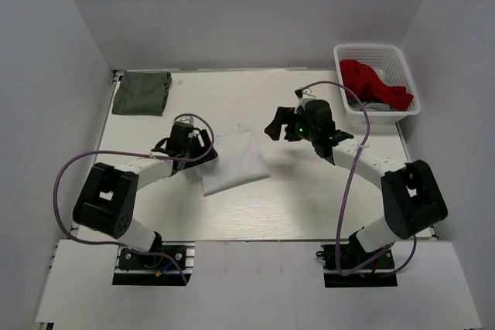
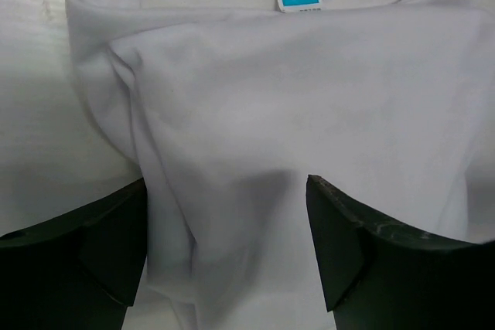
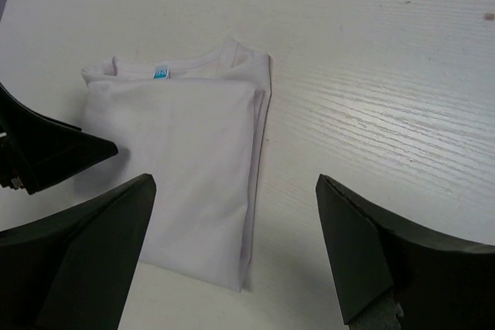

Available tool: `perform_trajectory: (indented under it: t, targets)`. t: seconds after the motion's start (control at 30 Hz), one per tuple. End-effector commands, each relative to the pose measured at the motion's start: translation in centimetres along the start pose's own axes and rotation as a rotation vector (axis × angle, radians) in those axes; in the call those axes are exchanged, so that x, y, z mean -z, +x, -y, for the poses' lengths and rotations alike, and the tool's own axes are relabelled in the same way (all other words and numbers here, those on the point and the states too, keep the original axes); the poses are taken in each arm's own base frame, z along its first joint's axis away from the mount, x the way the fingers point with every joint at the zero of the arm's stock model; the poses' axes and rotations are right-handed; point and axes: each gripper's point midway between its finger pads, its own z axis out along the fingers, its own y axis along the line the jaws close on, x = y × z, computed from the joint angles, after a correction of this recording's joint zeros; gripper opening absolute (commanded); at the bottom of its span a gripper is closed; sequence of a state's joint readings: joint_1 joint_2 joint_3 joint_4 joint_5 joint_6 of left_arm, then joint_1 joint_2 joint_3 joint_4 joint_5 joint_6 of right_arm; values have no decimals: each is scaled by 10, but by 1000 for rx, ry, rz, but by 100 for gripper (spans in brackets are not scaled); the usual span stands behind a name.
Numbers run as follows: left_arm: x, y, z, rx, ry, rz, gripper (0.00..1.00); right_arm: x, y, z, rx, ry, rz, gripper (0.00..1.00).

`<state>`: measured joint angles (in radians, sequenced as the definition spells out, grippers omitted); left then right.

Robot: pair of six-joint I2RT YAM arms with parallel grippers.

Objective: Fold and stack the t-shirts
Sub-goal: Put the neatly folded tshirt into the corner of the board with the left arm

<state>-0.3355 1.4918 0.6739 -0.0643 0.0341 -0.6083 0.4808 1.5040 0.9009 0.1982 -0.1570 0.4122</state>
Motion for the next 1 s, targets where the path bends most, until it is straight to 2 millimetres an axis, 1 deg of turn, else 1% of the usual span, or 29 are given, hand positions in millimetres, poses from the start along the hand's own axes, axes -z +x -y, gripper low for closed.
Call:
perform_trajectory:
  t: [0.0,0.03,0.07,0.1,0.13,0.17,0.2,0.23,0.27,0.3,0.33,0.4,0.43,0.47,0.5,0.53,0.57,0.6,0.63,0.67,0.7,0.73,0.77,0.8,0.83,0.87,0.9,0.93,0.97]
  targets:
    - [-15,37,-4,-46,13,-128,85,3,-11,6,-3,39,57,90]
    - [-17,40,-7,-46,7,-138,80,3,-11,6,-1,41,58,90]
    - [-21,42,-4,-66,11,-145,64,3,-10,7,-3,45,58,90]
    - [-24,44,-10,-80,-10,-147,55,3,-11,10,-3,55,71,90]
    - [-27,36,-7,-81,-18,-138,47,3,-12,10,-4,58,79,90]
    - [-27,40,-9,-98,-39,-157,40,3,-12,11,-8,64,84,90]
    - [-31,40,-15,-101,-78,-155,28,4,-10,17,-16,88,86,90]
    - [-32,32,-13,-102,-85,-138,20,4,-9,18,-19,94,89,90]
    - [-35,29,-17,-113,-106,-127,11,4,-9,19,-19,98,91,90]
    - [-35,24,-16,-114,-112,-113,0,5,-6,23,-25,112,89,90]
    - [-35,16,-10,-114,-103,-100,0,5,-6,24,-22,118,95,90]
    - [-36,0,-6,-160,-112,-63,0,7,-6,26,-20,126,99,90]
    - [-33,-20,7,-181,-84,-18,0,7,-5,27,-18,129,97,90]
    - [-29,-32,14,-214,-66,10,0,8,-7,32,-14,157,107,90]
    - [-27,-53,19,-246,-64,50,0,9,-6,33,-10,160,106,90]
    - [-23,-66,27,-283,-49,79,0,11,-6,40,-13,196,118,90]
    - [-21,-76,30,-315,-33,88,0,12,-6,38,-8,184,113,90]
    - [-18,-96,34,-398,-56,118,0,13,-3,42,-7,203,115,90]
    - [-18,-104,38,-428,-57,120,0,15,-3,41,-5,202,118,90]
    - [-19,-112,38,-460,-78,125,0,17,-4,47,-10,229,123,90]
    - [-16,-125,47,-497,-71,125,0,21,-8,45,-10,232,140,90]
    - [-23,-125,44,-558,-84,96,0,24,-5,51,-11,266,140,90]
    - [-25,-131,41,-579,-113,94,0,27,-7,53,-12,281,155,90]
    - [-23,-145,43,-593,-129,109,0,36,-13,55,-12,302,190,90]
    - [-24,-154,38,-628,-171,124,0,40,-13,59,-10,322,202,90]
    - [-28,-157,34,-644,-199,124,0,45,-14,68,-10,374,224,90]
    - [-26,-173,29,-648,-239,158,0,53,-22,66,-10,380,257,90]
    - [-24,-183,26,-666,-258,179,0,57,-20,71,-11,398,262,90]
    - [-28,-183,22,-684,-271,177,0,62,-23,74,-7,423,284,90]
